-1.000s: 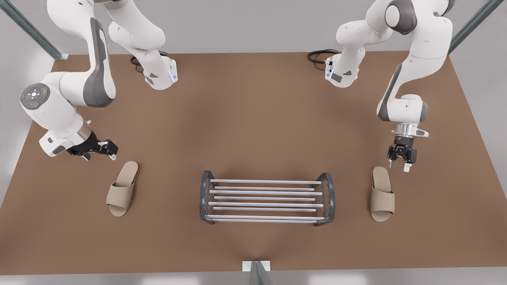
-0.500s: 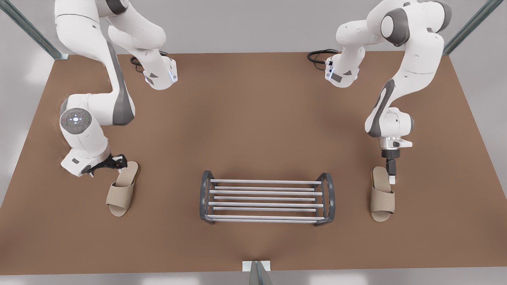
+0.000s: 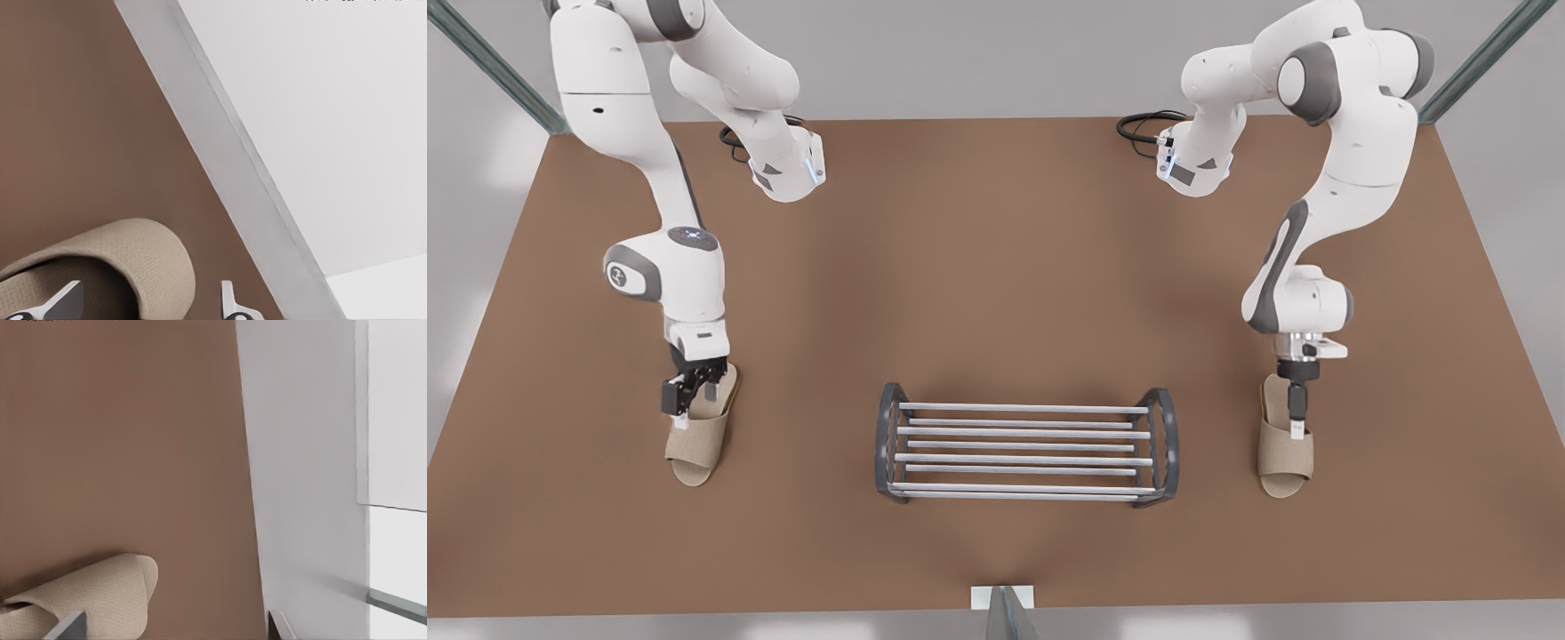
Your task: Place the right shoe on the shoe rack with the right arm, and place the left shoe on the shoe rack with the left arm
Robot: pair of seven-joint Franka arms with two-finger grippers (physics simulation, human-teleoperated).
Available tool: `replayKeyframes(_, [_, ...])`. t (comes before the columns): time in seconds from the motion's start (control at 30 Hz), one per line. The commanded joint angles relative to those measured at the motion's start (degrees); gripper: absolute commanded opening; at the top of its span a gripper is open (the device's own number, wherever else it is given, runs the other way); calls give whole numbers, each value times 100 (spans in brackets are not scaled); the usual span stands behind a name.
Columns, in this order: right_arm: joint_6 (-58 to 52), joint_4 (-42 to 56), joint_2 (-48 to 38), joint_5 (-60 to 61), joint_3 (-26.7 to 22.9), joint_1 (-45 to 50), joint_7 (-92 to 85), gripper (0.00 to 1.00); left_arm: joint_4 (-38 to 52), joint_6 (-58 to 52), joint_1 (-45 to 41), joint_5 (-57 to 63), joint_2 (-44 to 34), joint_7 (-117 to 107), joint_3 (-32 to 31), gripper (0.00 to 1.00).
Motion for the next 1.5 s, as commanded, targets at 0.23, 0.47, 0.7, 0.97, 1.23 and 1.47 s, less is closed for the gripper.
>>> replayKeyframes(0.23, [-131,-135,414,-2827,11,-417,5113,100,413,244,1,-1400,267,-643,-3,99])
replayKeyframes(0.47, [221,50,871,-3469,46,-576,5984,100,449,429,-8,-1602,276,-757,-153,84])
replayKeyframes(0.7, [-1598,-222,959,-6897,152,-514,8761,100,545,464,-8,-1602,363,-766,-153,68])
replayKeyframes(0.97, [-1774,15,1275,-6958,169,-567,9947,100,703,473,-8,-1602,469,-757,-153,45])
replayKeyframes(1.23, [-2380,243,1600,-7002,371,-655,10044,100,853,464,-8,-1803,285,-819,-153,46])
replayKeyframes(1.47, [-2565,850,2207,-7222,363,-637,9992,100,1028,1228,-8,-1839,-182,-819,-153,22])
